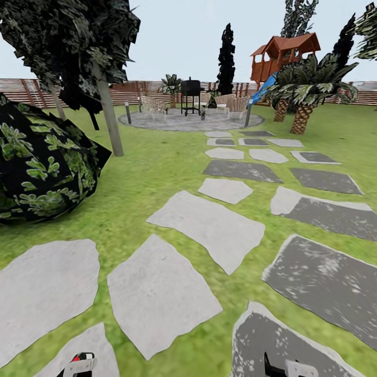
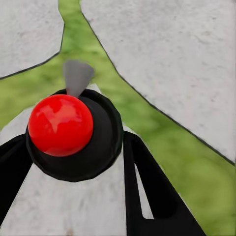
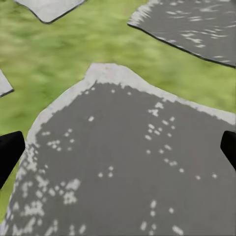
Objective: Pick up the pesticide atomizer in the garden and spray insectifuge to fully cover both potted plants in the garden.
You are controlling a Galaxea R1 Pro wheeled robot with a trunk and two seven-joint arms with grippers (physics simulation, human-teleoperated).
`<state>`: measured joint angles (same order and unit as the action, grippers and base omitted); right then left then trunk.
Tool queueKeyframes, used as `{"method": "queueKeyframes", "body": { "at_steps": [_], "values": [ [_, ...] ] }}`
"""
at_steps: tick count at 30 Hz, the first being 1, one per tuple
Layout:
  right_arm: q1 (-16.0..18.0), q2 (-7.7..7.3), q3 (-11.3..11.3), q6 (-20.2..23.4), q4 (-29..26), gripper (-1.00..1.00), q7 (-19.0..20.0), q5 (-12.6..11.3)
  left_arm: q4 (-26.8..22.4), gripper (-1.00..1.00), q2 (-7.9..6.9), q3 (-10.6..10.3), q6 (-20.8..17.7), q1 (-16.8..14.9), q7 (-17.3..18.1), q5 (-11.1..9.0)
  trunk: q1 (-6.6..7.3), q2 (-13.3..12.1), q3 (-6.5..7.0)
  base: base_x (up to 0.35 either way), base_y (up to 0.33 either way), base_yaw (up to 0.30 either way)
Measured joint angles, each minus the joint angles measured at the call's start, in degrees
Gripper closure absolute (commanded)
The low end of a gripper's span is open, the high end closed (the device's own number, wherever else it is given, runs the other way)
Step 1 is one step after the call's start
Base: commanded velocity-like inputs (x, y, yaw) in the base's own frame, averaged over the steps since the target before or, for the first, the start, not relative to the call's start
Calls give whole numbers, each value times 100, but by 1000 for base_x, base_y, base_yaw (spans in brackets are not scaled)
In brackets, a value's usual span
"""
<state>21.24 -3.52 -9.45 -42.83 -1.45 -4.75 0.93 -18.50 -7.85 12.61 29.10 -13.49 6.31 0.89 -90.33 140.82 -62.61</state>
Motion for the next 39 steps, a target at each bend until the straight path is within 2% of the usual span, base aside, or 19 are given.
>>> {"method": "queueKeyframes", "body": {
  "at_steps": [39],
  "values": [
    [0,0,0,0,0,-100,0,0,0,100,0,0,3,0,0,0,0,0,0,340,0,0]
  ]
}}
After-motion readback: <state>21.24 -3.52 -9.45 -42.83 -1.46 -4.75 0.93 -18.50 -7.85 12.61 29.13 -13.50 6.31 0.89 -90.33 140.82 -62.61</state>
